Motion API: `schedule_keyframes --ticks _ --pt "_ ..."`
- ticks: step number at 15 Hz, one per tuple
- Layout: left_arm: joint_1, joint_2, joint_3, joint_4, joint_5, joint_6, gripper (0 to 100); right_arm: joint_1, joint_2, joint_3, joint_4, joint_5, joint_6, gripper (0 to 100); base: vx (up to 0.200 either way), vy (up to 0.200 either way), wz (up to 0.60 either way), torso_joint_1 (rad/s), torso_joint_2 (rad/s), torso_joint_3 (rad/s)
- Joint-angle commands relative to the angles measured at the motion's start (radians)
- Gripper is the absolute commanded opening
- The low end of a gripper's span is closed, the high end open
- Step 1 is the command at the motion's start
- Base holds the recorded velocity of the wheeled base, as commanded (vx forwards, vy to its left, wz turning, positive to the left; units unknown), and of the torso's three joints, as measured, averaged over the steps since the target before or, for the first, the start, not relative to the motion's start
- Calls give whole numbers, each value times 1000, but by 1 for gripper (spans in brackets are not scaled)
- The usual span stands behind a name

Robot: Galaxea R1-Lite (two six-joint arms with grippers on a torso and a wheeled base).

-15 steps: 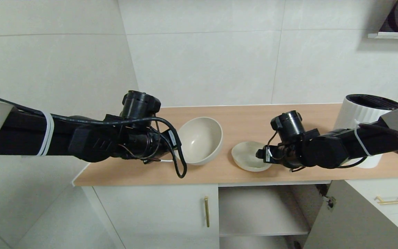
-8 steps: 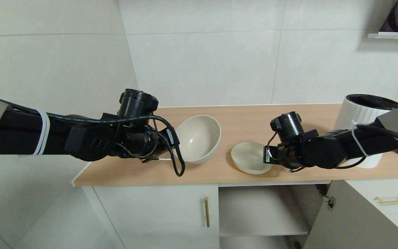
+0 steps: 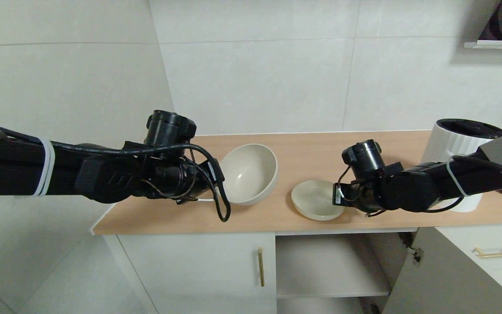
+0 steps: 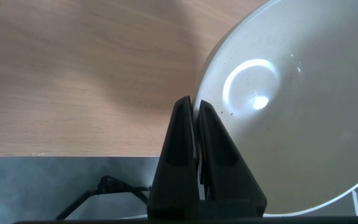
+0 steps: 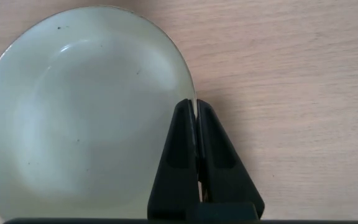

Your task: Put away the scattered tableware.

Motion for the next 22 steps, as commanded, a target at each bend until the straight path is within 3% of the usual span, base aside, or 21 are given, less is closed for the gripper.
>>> schedule_keyframes --ticks 1,2,4,7,10,17,22 --pt "0 -67 37 -3 -24 8 0 0 -70 8 14 10 3 0 0 0 0 0 0 0" --pt "0 -81 46 -3 -34 9 0 0 -92 14 24 18 3 0 0 0 0 0 0 0" --pt "2 -138 97 -3 -63 102 0 0 -212 42 86 98 20 0 0 0 0 0 0 0" --pt "-3 -224 152 5 -93 128 0 3 -391 137 193 234 22 0 0 0 0 0 0 0" --pt "-6 -309 236 6 -169 207 0 2 -498 244 202 276 -3 0 0 0 0 0 0 0" --pt "-33 -322 318 22 -175 210 0 2 -520 411 153 276 -14 0 0 0 0 0 0 0" --pt "-38 -291 316 22 -172 209 0 2 -511 420 144 268 -15 0 -200 0 0 7 3 2"
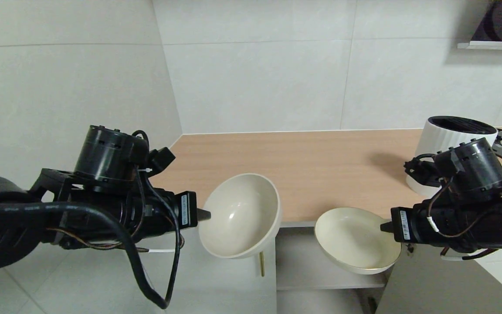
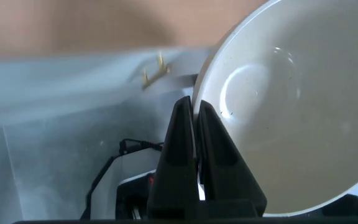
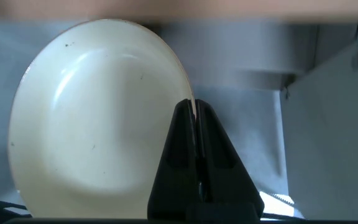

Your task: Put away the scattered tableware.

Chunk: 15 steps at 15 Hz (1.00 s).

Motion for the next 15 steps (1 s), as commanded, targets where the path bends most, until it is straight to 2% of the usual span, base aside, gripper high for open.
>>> schedule_keyframes --ticks 1,15 --pt "-3 10 1 0 3 0 0 0 13 0 -4 -1 -1 0 0 0 0 0 0 0" --pt "-3 43 -5 0 4 -4 0 -19 70 2 -36 -1 -6 0 0 0 0 0 0 0"
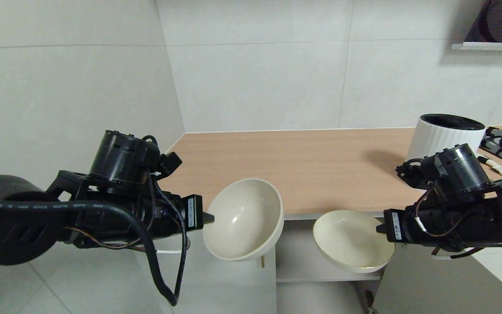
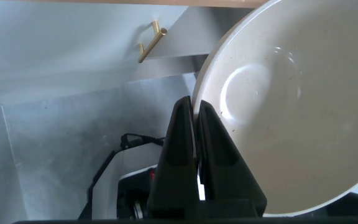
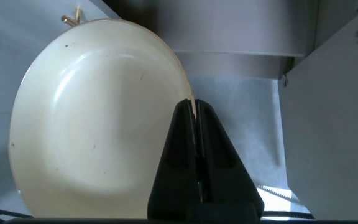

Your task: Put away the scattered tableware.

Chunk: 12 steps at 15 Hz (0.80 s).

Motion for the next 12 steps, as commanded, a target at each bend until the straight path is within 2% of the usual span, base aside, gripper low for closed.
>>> schedule_keyframes --ticks 1,4,12 --pt "0 4 1 1 0 -1 0 0 10 2 -7 0 1 0 0 0 0 -85 207 124" --pt "0 4 1 1 0 -1 0 0 19 25 -60 0 -1 0 0 0 0 -165 398 224" --pt "0 4 1 1 0 -1 0 0 22 28 -66 0 -1 0 0 0 0 -191 483 287"
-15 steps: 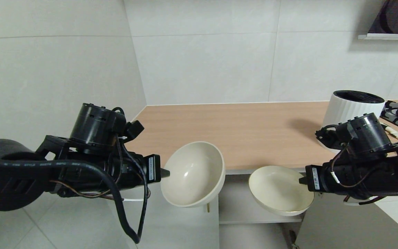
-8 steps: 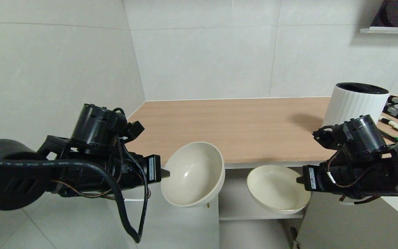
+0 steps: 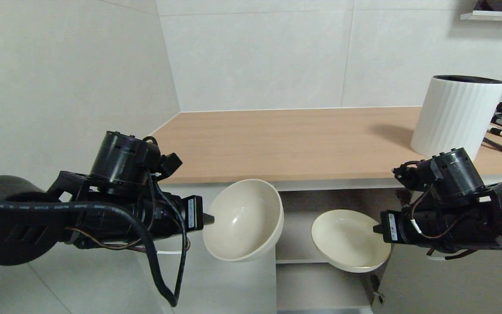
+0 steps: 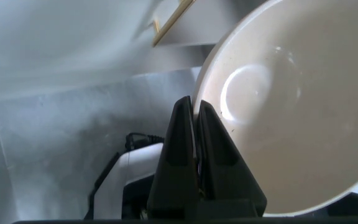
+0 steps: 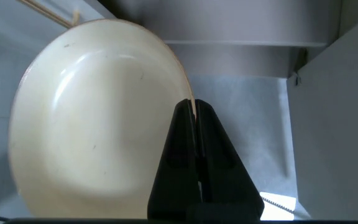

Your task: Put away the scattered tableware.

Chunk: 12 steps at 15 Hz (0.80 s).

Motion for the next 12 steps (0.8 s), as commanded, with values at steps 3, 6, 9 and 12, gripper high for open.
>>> schedule_keyframes --ticks 3,6,9,12 --pt "0 2 0 1 0 -1 0 0 9 0 -5 -2 0 0 0 0 0 -163 469 303" --pt "0 2 0 1 0 -1 0 0 11 0 -5 -2 0 0 0 0 0 -139 456 307" --pt "0 2 0 1 0 -1 0 0 11 0 -5 -2 0 0 0 0 0 -110 437 328" --pt "0 3 0 1 0 -1 0 0 19 0 -5 -2 0 0 0 0 0 -33 175 123"
